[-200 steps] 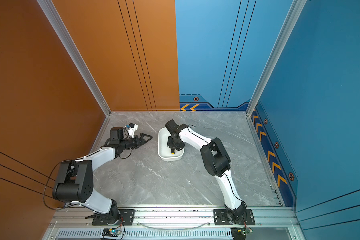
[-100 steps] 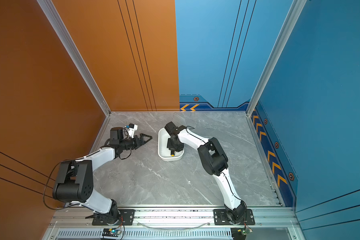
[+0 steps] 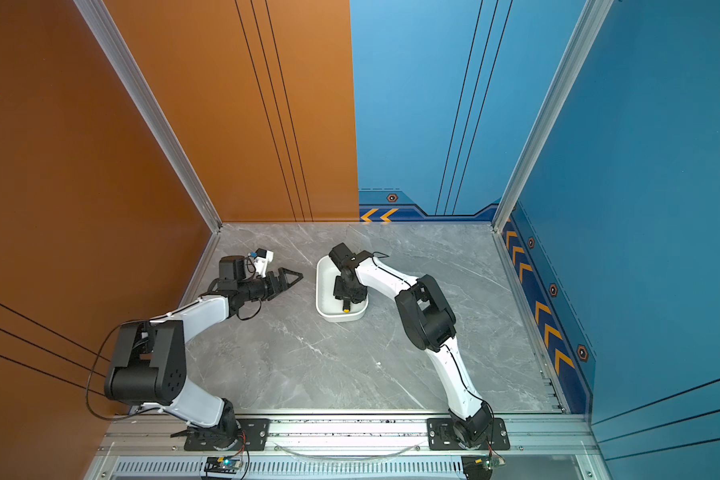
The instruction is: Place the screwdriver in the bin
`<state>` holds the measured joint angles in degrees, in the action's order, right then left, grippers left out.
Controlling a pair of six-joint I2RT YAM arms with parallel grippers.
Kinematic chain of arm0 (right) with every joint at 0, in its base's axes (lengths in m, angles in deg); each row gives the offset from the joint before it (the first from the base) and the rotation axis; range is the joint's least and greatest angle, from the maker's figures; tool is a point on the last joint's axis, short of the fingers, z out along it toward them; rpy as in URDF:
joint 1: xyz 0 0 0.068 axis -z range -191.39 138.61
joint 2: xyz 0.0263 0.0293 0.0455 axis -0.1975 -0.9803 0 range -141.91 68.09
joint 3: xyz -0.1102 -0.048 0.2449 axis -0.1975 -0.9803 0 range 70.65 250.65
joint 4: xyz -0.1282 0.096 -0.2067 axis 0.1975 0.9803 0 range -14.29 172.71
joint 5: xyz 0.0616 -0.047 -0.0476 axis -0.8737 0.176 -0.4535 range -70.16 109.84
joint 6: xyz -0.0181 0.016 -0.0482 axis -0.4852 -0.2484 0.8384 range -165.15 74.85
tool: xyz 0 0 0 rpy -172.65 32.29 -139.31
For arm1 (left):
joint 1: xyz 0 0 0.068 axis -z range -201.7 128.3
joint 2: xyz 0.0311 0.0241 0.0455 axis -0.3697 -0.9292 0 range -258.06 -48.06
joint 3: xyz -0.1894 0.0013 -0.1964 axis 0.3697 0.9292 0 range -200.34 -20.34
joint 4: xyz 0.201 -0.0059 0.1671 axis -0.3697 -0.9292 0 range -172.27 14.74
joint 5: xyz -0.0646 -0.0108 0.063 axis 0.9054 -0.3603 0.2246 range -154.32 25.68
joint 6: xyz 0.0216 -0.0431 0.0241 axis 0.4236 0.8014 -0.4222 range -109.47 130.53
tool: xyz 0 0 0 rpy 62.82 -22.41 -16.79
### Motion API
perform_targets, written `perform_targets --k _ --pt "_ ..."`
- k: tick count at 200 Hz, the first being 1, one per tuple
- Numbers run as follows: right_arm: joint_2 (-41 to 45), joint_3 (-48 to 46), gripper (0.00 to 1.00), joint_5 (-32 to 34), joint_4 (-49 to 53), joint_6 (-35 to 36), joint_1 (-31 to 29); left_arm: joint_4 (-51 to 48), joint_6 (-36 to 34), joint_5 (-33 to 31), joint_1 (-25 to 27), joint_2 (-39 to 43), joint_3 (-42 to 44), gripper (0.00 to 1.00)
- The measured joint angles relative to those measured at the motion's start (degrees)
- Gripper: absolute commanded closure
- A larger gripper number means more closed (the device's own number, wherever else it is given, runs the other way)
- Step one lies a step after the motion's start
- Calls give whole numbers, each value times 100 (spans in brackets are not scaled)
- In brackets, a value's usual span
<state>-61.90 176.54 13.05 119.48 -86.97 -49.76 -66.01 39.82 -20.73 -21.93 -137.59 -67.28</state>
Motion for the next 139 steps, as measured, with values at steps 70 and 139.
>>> perform_targets --k 70,139 --pt "1370 260 38 422 758 525 -59 -1005 -597 -1008 -334 1235 0 2" --pt "3654 -522 31 892 804 2116 1040 -232 -1121 -2328 -498 2811 1248 2"
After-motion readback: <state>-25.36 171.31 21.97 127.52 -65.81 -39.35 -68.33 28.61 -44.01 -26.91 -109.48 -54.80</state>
